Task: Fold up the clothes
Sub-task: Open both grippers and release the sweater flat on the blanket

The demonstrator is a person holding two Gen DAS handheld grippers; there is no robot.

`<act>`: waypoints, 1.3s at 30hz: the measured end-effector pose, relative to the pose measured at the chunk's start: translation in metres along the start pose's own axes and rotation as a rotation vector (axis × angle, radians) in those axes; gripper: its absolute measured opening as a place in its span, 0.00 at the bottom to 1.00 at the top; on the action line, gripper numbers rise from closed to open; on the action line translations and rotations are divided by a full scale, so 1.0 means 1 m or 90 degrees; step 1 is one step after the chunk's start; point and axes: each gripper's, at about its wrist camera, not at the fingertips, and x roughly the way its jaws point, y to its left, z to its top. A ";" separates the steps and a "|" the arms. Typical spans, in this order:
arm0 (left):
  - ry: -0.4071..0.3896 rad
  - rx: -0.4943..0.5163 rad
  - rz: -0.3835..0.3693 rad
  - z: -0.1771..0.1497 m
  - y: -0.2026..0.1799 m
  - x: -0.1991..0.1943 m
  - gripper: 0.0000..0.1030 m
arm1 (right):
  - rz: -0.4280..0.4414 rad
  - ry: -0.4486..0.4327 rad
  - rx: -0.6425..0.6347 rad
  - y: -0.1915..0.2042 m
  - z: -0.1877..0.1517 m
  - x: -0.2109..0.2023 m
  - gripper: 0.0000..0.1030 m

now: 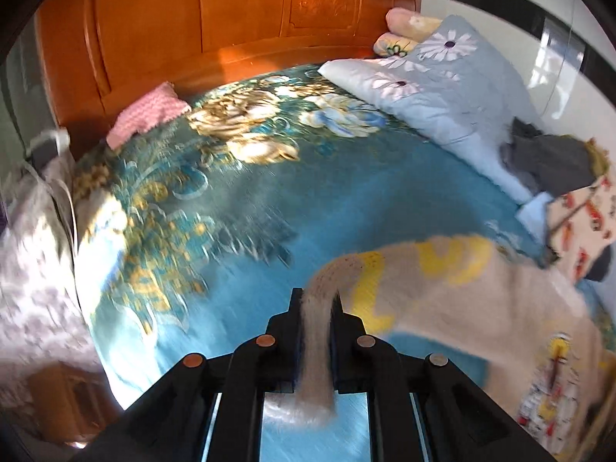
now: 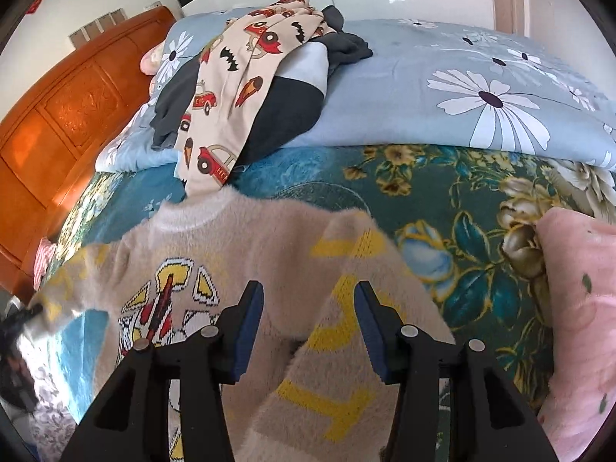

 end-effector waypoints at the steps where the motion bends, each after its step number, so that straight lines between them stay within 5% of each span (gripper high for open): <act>1: 0.011 0.005 0.018 0.005 0.001 0.012 0.15 | 0.001 0.001 -0.006 0.000 -0.003 -0.001 0.49; 7: 0.055 0.012 0.061 0.001 0.002 0.057 0.18 | 0.009 0.031 -0.032 -0.005 -0.033 -0.007 0.49; 8: 0.053 0.005 0.051 -0.002 0.002 0.055 0.24 | 0.012 0.042 -0.042 -0.005 -0.039 -0.007 0.50; 10: 0.048 -0.023 0.019 -0.006 0.003 0.046 0.64 | 0.020 0.063 -0.068 -0.003 -0.052 -0.006 0.54; 11: 0.040 -0.035 0.009 -0.010 0.004 0.038 0.68 | 0.024 0.072 -0.081 -0.001 -0.059 -0.005 0.54; 17: -0.020 -0.102 -0.033 -0.039 0.001 -0.022 0.70 | 0.073 0.139 -0.142 0.024 -0.105 0.009 0.54; 21: -0.010 -0.127 -0.105 -0.078 -0.012 -0.049 0.73 | 0.067 0.148 -0.169 0.036 -0.119 0.017 0.65; 26: 0.046 -0.177 -0.167 -0.135 -0.030 -0.053 0.74 | 0.044 0.146 -0.182 0.042 -0.121 0.018 0.65; 29: 0.070 -0.135 -0.183 -0.151 -0.049 -0.055 0.74 | 0.037 0.143 -0.171 0.037 -0.120 0.014 0.50; 32: 0.067 -0.110 -0.189 -0.155 -0.061 -0.063 0.74 | 0.054 0.145 -0.139 0.027 -0.117 0.009 0.19; 39: 0.070 -0.097 -0.195 -0.162 -0.068 -0.070 0.74 | 0.073 0.048 -0.071 -0.007 -0.072 -0.039 0.14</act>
